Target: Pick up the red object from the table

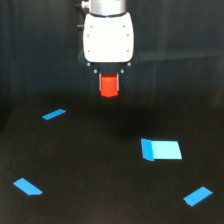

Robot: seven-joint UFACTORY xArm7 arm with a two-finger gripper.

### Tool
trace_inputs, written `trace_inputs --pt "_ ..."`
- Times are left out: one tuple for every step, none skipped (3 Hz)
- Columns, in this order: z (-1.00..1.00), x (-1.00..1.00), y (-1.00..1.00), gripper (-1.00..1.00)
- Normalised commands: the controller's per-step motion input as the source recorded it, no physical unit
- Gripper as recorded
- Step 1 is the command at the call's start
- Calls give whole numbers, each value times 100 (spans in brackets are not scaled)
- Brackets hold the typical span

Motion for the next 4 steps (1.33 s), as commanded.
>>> trace_inputs --pt "12 -10 3 -96" --pt "13 -4 -2 -100" --pt "7 -4 6 -100" --pt "10 1 5 -100"
